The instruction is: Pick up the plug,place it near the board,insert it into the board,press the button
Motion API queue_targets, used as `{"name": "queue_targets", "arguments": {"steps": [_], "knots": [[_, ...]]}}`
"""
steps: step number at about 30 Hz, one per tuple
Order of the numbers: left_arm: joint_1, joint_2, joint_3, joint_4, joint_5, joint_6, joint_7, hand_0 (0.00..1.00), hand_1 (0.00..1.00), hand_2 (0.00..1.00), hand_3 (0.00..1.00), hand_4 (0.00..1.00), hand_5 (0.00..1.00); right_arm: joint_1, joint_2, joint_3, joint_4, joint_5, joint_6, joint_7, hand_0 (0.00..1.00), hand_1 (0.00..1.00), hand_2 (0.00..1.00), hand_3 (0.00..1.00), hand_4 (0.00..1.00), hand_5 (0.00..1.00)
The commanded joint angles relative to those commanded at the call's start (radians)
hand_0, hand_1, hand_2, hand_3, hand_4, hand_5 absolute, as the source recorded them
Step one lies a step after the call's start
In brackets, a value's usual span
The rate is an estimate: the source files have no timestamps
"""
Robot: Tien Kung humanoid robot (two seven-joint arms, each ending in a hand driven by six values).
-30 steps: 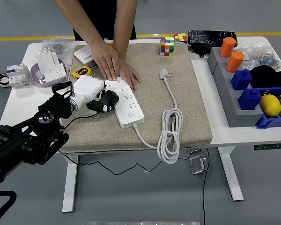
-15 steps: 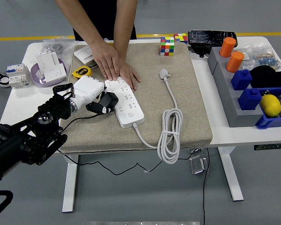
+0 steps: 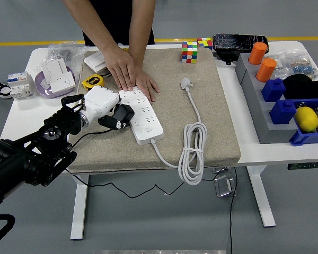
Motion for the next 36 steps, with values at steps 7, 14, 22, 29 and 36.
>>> {"name": "queue_targets", "arguments": {"steps": [7, 14, 22, 29, 36], "knots": [[-0.001, 0.001, 0.0, 0.002, 0.0, -0.002, -0.003, 0.599, 0.67, 0.492, 0.451, 0.785, 0.402, -0.002, 0.0, -0.003, -0.002, 0.009, 0.006, 0.001, 0.944, 0.905, 0.854, 0.868, 0.998, 0.998], [0.0, 0.001, 0.0, 0.003, 0.0, -0.006, -0.003, 0.627, 0.703, 0.55, 0.521, 0.843, 0.416, -0.002, 0.0, -0.005, -0.003, 0.016, 0.016, -0.006, 0.956, 0.907, 0.854, 0.868, 0.998, 0.998], [-0.002, 0.003, -0.003, 0.003, 0.0, -0.009, -0.003, 0.646, 0.714, 0.565, 0.528, 0.861, 0.432, -0.002, 0.0, -0.007, -0.005, 0.02, 0.017, -0.007, 0.965, 0.908, 0.852, 0.863, 0.998, 0.998], [-0.005, 0.005, -0.006, 0.004, 0.0, -0.011, -0.002, 0.655, 0.719, 0.582, 0.535, 0.874, 0.44, 0.0, 0.001, -0.006, -0.005, 0.02, 0.015, -0.008, 0.982, 0.91, 0.848, 0.859, 0.998, 0.998], [-0.007, 0.008, -0.006, 0.004, 0.0, -0.014, -0.002, 0.658, 0.721, 0.589, 0.54, 0.877, 0.439, 0.001, 0.001, -0.005, -0.006, 0.019, 0.013, -0.007, 0.986, 0.91, 0.847, 0.857, 0.998, 0.998]]}}
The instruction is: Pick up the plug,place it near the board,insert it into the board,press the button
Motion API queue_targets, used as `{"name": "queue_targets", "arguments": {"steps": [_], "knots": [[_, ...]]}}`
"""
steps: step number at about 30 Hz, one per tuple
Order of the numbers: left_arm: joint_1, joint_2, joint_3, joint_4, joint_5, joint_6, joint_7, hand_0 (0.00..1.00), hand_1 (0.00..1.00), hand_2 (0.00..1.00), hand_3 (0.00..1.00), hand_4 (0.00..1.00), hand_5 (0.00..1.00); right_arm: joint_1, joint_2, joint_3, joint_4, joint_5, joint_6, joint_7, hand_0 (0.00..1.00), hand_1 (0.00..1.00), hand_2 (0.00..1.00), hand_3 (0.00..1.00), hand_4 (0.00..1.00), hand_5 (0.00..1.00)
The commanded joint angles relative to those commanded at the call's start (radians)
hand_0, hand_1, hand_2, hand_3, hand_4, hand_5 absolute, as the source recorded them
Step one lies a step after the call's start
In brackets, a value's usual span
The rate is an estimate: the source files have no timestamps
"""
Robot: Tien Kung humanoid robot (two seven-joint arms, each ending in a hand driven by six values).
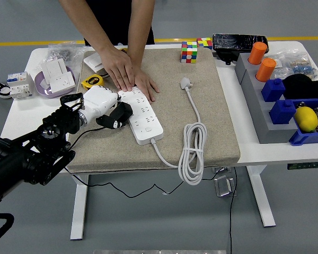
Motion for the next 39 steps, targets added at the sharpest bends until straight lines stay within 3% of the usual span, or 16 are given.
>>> {"name": "queue_targets", "arguments": {"steps": [16, 17, 22, 23, 28, 29, 34, 35, 39], "knots": [[-0.001, 0.002, 0.006, 0.001, 0.0, -0.009, 0.001, 0.662, 0.725, 0.603, 0.545, 0.89, 0.443, 0.0, 0.001, -0.002, -0.001, -0.001, -0.005, -0.006, 0.995, 0.907, 0.843, 0.855, 0.998, 0.998], [-0.001, 0.003, 0.005, 0.002, 0.0, -0.009, 0.001, 0.666, 0.729, 0.647, 0.566, 0.949, 0.473, 0.0, 0.001, -0.002, -0.001, -0.001, -0.005, -0.006, 0.998, 0.907, 0.84, 0.851, 0.998, 0.998], [0.0, 0.003, 0.004, 0.004, 0.0, -0.019, -0.002, 0.666, 0.729, 0.647, 0.566, 0.949, 0.473, -0.001, 0.001, -0.005, -0.002, 0.004, -0.003, -0.007, 0.998, 0.907, 0.84, 0.851, 0.998, 0.998], [0.0, 0.003, 0.004, 0.005, 0.0, -0.022, -0.003, 0.69, 0.75, 0.677, 0.664, 0.998, 0.587, -0.001, 0.001, -0.006, -0.002, 0.005, -0.002, -0.008, 0.998, 0.91, 0.839, 0.85, 0.998, 0.998], [0.002, 0.004, 0.004, 0.008, 0.0, -0.035, -0.008, 0.69, 0.75, 0.677, 0.664, 0.998, 0.587, -0.002, 0.001, -0.008, -0.003, 0.007, 0.001, -0.013, 0.998, 0.91, 0.839, 0.85, 0.998, 0.998], [0.002, 0.004, 0.003, 0.009, 0.0, -0.037, -0.009, 0.721, 0.778, 0.701, 0.696, 0.998, 0.664, -0.002, 0.001, -0.008, -0.003, 0.006, 0.001, -0.014, 0.998, 0.91, 0.839, 0.849, 0.998, 0.998], [0.005, 0.005, -0.01, 0.012, 0.0, -0.051, -0.013, 0.721, 0.778, 0.701, 0.696, 0.998, 0.664, -0.005, 0.001, -0.008, -0.004, 0.004, -0.002, -0.014, 0.998, 0.91, 0.839, 0.849, 0.998, 0.998], [0.005, 0.006, -0.012, 0.012, 0.0, -0.053, -0.013, 0.759, 0.81, 0.755, 0.778, 0.998, 0.733, -0.005, 0.002, -0.008, -0.004, 0.004, -0.002, -0.014, 0.998, 0.909, 0.838, 0.846, 0.998, 0.998], [0.009, 0.014, -0.037, 0.007, -0.011, -0.083, -0.022, 0.759, 0.81, 0.755, 0.778, 0.998, 0.733, -0.005, 0.003, -0.005, -0.004, 0.001, -0.003, -0.015, 0.998, 0.909, 0.838, 0.846, 0.998, 0.998]]}}
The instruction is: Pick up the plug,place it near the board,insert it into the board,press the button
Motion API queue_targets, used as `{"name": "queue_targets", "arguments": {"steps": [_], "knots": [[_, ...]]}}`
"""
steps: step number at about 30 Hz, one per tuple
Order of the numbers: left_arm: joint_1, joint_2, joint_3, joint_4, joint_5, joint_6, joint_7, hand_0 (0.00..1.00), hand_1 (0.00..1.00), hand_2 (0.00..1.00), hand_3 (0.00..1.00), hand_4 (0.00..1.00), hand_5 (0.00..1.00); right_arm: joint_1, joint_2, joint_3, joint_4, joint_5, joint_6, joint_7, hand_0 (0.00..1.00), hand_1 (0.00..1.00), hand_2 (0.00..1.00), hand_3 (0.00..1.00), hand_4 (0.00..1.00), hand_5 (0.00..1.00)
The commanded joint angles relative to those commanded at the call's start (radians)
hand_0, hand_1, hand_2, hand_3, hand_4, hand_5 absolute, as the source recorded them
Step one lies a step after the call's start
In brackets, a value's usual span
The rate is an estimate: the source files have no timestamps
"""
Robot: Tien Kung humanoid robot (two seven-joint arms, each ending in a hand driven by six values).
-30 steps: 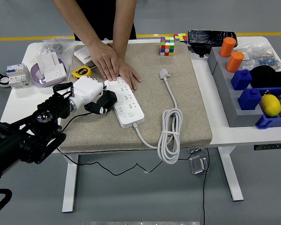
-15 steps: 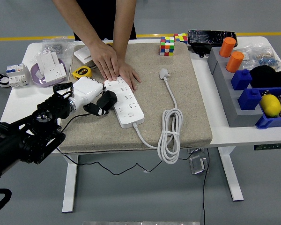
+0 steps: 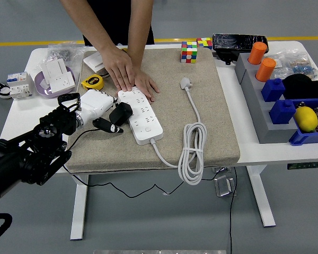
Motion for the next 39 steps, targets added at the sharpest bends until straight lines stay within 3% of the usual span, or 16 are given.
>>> {"name": "queue_targets", "arguments": {"steps": [1, 2, 7, 8, 11, 16, 19, 22, 25, 29, 33, 39], "knots": [[0.002, 0.003, -0.016, -0.004, -0.013, -0.017, -0.003, 0.759, 0.81, 0.755, 0.778, 0.998, 0.733, 0.0, 0.001, 0.001, 0.0, -0.001, 0.0, 0.0, 0.998, 0.909, 0.838, 0.846, 0.998, 0.998], [0.005, 0.006, -0.031, -0.008, -0.026, -0.032, -0.006, 0.883, 0.927, 0.884, 0.912, 0.998, 0.998, 0.0, 0.001, 0.001, 0.0, -0.002, 0.0, 0.0, 0.998, 0.909, 0.834, 0.842, 0.998, 0.998], [0.032, 0.03, -0.14, -0.07, -0.119, -0.098, -0.015, 0.883, 0.927, 0.884, 0.912, 0.998, 0.998, -0.003, 0.003, 0.005, -0.001, -0.003, -0.002, 0.0, 0.998, 0.909, 0.834, 0.842, 0.998, 0.998], [0.046, 0.034, -0.17, -0.091, -0.14, -0.114, -0.009, 0.989, 0.998, 0.986, 0.968, 0.998, 0.998, -0.003, 0.003, 0.007, -0.001, -0.003, -0.002, 0.0, 0.998, 0.908, 0.832, 0.842, 0.998, 0.998], [0.104, 0.04, -0.3, -0.192, -0.24, -0.154, 0.016, 0.989, 0.998, 0.986, 0.968, 0.998, 0.998, -0.003, 0.005, 0.014, -0.001, -0.006, -0.004, 0.002, 0.998, 0.908, 0.832, 0.842, 0.998, 0.998], [0.241, 0.006, -0.508, -0.395, -0.445, -0.15, 0.093, 0.998, 0.998, 0.998, 0.998, 0.998, 0.998, -0.007, 0.009, 0.023, -0.002, -0.008, -0.004, 0.003, 0.998, 0.907, 0.833, 0.842, 0.998, 0.998], [0.344, -0.031, -0.628, -0.517, -0.567, -0.12, 0.16, 0.998, 0.998, 0.998, 0.998, 0.998, 0.998, -0.01, 0.011, 0.034, -0.003, -0.01, -0.005, 0.005, 0.998, 0.907, 0.833, 0.842, 0.998, 0.998], [0.453, -0.056, -0.737, -0.641, -0.691, -0.11, 0.192, 0.998, 0.998, 0.998, 0.998, 0.998, 0.998, -0.011, 0.014, 0.042, -0.004, -0.011, -0.005, 0.007, 0.998, 0.906, 0.831, 0.841, 0.998, 0.998], [0.546, -0.053, -0.747, -0.771, -0.821, -0.106, 0.205, 0.998, 0.998, 0.998, 0.998, 0.998, 0.998, -0.012, 0.017, 0.052, -0.004, -0.014, -0.005, 0.009, 0.998, 0.906, 0.831, 0.841, 0.998, 0.998], [0.629, -0.044, -0.726, -0.919, -0.967, -0.112, 0.219, 0.998, 0.998, 0.998, 0.998, 0.998, 0.998, -0.013, 0.019, 0.059, -0.005, -0.016, -0.005, 0.01, 0.998, 0.905, 0.831, 0.841, 0.998, 0.998], [0.659, -0.041, -0.704, -0.904, -0.876, -0.119, 0.226, 0.998, 0.998, 0.998, 0.974, 0.998, 0.998, -0.015, 0.02, 0.062, -0.005, -0.016, -0.005, 0.01, 0.998, 0.904, 0.829, 0.84, 0.998, 0.998], [0.657, -0.025, -0.656, -0.864, -0.675, -0.144, 0.223, 0.998, 0.998, 0.994, 0.961, 0.998, 0.998, -0.015, 0.02, 0.06, -0.005, -0.016, -0.006, 0.01, 0.998, 0.901, 0.829, 0.84, 0.998, 0.998]]}}
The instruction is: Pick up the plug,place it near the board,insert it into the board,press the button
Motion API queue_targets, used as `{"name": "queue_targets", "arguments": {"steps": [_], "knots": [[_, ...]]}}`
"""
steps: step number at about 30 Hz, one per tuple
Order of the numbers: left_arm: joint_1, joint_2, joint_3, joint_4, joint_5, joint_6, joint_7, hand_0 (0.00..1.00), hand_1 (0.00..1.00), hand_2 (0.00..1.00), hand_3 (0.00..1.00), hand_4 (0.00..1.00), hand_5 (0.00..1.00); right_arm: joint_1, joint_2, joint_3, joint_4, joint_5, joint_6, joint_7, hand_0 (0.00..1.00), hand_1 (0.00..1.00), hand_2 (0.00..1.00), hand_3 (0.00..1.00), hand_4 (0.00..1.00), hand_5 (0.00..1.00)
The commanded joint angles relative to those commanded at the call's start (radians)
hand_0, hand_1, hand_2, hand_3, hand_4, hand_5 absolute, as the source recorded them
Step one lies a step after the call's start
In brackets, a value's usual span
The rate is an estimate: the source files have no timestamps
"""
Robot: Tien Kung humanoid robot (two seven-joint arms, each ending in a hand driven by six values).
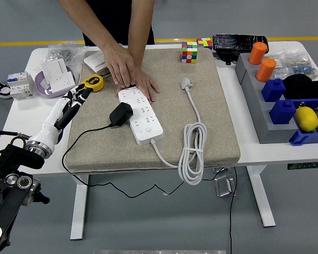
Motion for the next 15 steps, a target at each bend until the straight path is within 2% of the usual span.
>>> {"name": "queue_targets", "arguments": {"steps": [7, 15], "knots": [[-0.025, 0.022, 0.057, 0.054, 0.154, -0.022, -0.004, 0.998, 0.998, 0.993, 0.958, 0.998, 0.998, 0.0, 0.0, -0.005, 0.0, 0.0, -0.001, -0.001, 0.998, 0.899, 0.829, 0.839, 0.998, 0.998], [-0.066, 0.028, 0.125, 0.111, 0.164, -0.021, -0.012, 0.998, 0.998, 0.991, 0.954, 0.998, 0.998, -0.001, -0.004, -0.012, 0.0, 0.002, -0.001, -0.001, 0.998, 0.899, 0.828, 0.839, 0.998, 0.998]]}}
